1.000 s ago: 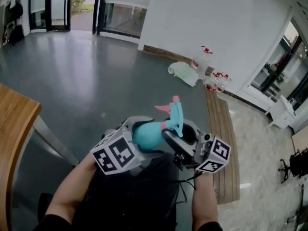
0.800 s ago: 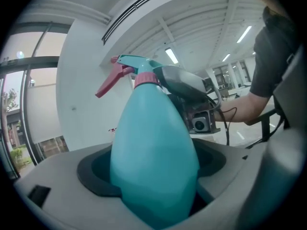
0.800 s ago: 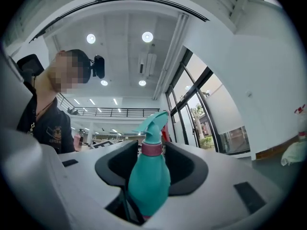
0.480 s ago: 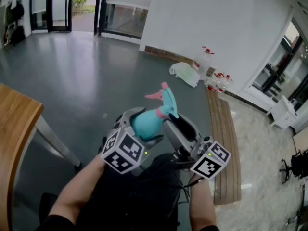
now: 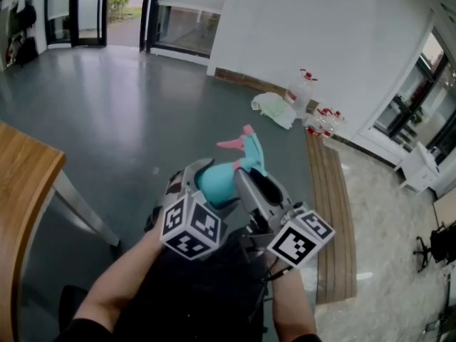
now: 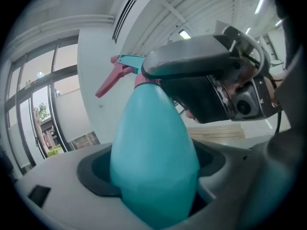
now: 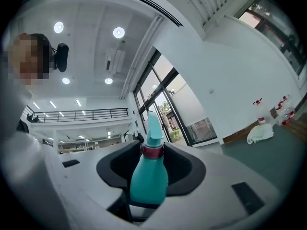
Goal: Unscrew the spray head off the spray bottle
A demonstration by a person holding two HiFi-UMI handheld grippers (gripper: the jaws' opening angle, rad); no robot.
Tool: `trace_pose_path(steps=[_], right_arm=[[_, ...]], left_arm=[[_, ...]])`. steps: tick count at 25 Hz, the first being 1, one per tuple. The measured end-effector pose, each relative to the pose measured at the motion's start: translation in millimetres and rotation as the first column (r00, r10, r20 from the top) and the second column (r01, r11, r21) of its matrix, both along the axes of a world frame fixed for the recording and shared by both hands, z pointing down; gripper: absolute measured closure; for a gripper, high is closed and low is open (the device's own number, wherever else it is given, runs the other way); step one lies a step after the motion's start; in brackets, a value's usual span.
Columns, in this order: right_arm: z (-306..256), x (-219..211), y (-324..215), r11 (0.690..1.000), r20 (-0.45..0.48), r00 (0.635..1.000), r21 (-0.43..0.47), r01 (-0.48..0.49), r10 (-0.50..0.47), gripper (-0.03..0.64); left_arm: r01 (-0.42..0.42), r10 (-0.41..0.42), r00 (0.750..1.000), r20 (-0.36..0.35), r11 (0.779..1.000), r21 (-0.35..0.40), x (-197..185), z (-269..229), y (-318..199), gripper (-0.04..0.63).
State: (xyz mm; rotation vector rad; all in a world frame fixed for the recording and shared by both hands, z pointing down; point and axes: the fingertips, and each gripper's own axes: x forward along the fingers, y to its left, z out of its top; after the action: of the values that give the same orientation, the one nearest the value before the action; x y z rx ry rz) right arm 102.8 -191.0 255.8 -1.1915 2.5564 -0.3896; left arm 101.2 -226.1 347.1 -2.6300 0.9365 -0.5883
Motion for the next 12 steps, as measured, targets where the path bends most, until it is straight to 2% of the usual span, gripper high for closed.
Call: trace_pose_path(steps=[3, 7, 12], right_arm=[[1, -1, 0, 1.000, -0.021, 1.000, 0.006, 0.002, -0.002, 0.494], [1, 0, 5, 0.997, -0.028, 0.997, 0.026, 0.068, -0.067, 0.492], [3, 5, 12, 0.976, -0.056, 0.978, 0.071, 0.204, -0.200, 0.491]], left_arm=[[-0.011, 0.011, 1.000, 0.004, 1.000, -0.003, 0, 1, 2, 0.160], [-0.076, 0.076, 0.997, -0.003, 0.997, -0.031, 2, 1, 10, 0.160], [-0.202, 0.197, 0.979, -0.052, 0.973, -0.115, 13, 5, 24, 0.160]])
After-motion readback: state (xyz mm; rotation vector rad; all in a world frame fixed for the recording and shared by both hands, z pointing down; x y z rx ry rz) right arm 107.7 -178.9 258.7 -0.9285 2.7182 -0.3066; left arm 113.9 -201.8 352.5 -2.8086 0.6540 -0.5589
